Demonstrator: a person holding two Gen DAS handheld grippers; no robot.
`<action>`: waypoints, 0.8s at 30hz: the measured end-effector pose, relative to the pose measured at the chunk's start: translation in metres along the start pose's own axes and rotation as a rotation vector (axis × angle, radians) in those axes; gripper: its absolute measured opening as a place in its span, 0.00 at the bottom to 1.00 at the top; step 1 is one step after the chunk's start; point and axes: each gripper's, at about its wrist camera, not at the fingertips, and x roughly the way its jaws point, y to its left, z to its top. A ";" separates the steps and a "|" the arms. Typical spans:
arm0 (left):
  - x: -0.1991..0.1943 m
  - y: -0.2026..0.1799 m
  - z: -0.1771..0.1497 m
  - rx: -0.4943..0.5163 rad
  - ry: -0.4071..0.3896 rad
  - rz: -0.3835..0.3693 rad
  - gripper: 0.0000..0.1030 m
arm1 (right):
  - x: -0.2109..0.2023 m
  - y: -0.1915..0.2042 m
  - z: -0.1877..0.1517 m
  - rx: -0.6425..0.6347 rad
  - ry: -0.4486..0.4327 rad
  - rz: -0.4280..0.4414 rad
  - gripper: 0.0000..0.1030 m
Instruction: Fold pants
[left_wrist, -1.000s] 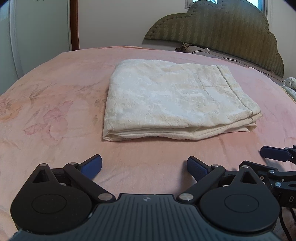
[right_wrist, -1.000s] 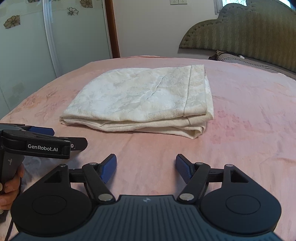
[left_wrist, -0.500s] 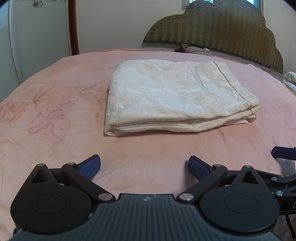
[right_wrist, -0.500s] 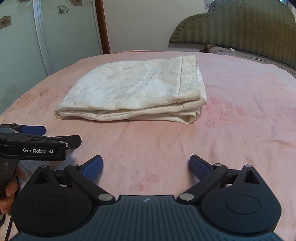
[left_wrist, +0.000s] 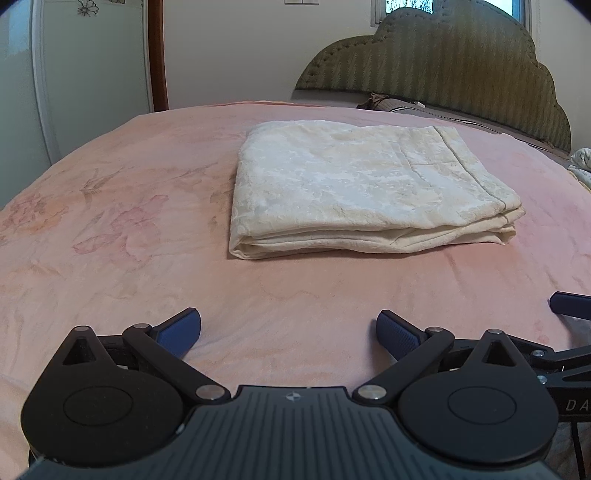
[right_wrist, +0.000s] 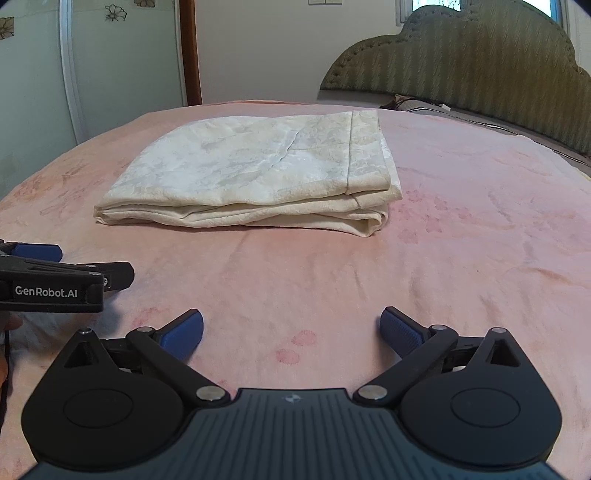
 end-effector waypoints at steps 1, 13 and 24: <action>0.000 -0.001 0.000 0.004 -0.001 0.003 1.00 | 0.000 0.000 0.000 -0.002 -0.001 -0.001 1.00; 0.001 0.001 -0.001 0.000 -0.005 -0.003 1.00 | 0.001 0.001 0.000 -0.001 -0.002 -0.001 1.00; 0.001 0.001 -0.001 0.000 -0.005 -0.003 1.00 | 0.002 0.001 0.001 -0.002 -0.002 0.000 1.00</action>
